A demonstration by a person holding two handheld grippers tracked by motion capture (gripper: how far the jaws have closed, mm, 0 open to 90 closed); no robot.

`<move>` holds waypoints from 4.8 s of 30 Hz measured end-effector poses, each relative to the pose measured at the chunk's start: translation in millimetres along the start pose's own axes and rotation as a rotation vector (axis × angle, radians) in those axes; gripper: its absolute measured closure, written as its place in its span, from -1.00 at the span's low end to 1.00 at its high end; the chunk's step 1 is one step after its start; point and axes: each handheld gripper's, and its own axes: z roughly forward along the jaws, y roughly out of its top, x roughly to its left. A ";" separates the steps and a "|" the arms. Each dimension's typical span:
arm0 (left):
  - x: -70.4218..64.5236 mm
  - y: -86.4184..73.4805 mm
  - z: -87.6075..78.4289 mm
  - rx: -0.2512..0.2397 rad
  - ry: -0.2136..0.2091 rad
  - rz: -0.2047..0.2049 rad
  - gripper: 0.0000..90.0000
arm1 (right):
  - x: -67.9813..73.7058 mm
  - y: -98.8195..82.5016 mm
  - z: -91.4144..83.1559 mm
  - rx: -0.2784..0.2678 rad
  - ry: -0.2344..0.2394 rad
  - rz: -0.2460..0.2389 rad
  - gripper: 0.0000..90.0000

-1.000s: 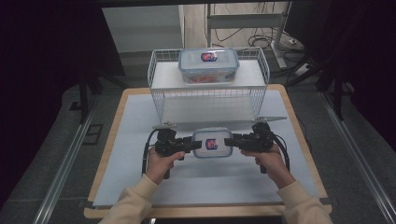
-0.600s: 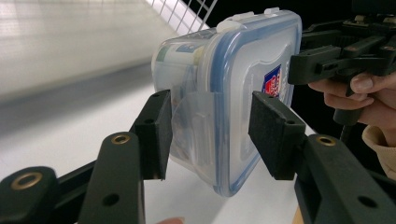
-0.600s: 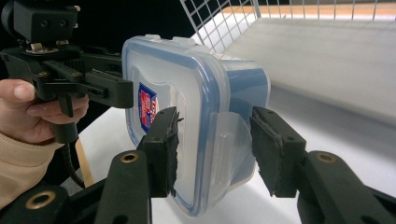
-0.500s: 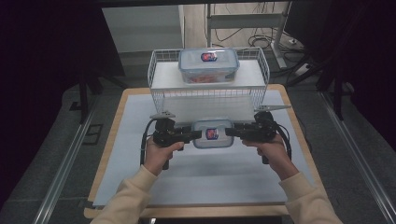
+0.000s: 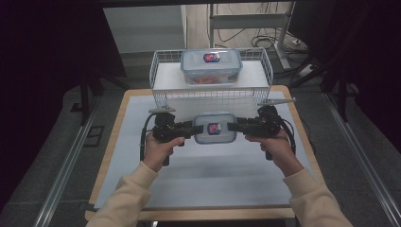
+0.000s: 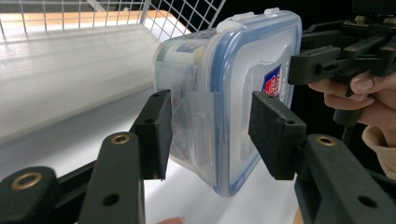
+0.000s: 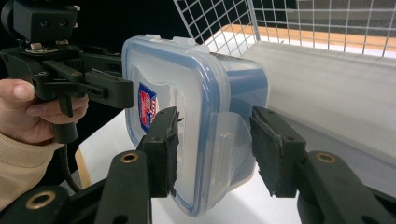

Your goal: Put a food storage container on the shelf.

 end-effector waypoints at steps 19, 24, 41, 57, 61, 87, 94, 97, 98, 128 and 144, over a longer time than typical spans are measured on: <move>-5.0 74.9 -17.4 -0.043 -0.005 0.081 0.12 | 10.5 67.3 -16.9 -0.061 -0.030 -0.057 0.16; -1.6 99.7 -20.5 -0.051 0.006 0.097 0.12 | 8.5 90.7 -16.5 -0.069 -0.036 -0.055 0.16; 22.2 172.8 -15.2 -0.069 -0.008 0.102 0.12 | -12.7 163.7 -12.5 -0.083 -0.048 -0.053 0.16; 52.6 207.0 -5.5 -0.079 -0.002 0.036 0.12 | -40.5 206.5 7.1 -0.057 -0.031 -0.016 0.16; 61.3 210.7 0.7 -0.079 0.001 0.011 0.12 | -50.1 211.5 13.8 -0.048 -0.028 0.001 0.15; 85.8 207.2 29.8 -0.107 -0.008 -0.192 -0.29 | -81.4 205.0 36.6 -0.117 -0.067 0.190 -0.13; 79.8 205.6 18.1 -0.144 0.021 -0.164 -0.44 | -79.5 199.1 20.0 -0.173 -0.113 0.169 -0.19; 75.8 200.5 13.0 -0.134 0.022 -0.139 -0.42 | -78.0 192.5 11.2 -0.178 -0.123 0.156 -0.09; 74.6 198.1 11.5 -0.132 0.023 -0.135 -0.40 | -76.9 189.7 9.0 -0.175 -0.127 0.145 -0.05; 73.7 162.0 -22.9 -0.120 0.048 -0.117 -0.35 | -42.5 159.3 36.7 -0.069 -0.095 -0.001 0.98; 64.1 144.6 -27.4 -0.128 0.038 -0.087 -0.35 | -41.3 140.2 17.9 -0.091 -0.070 0.003 0.98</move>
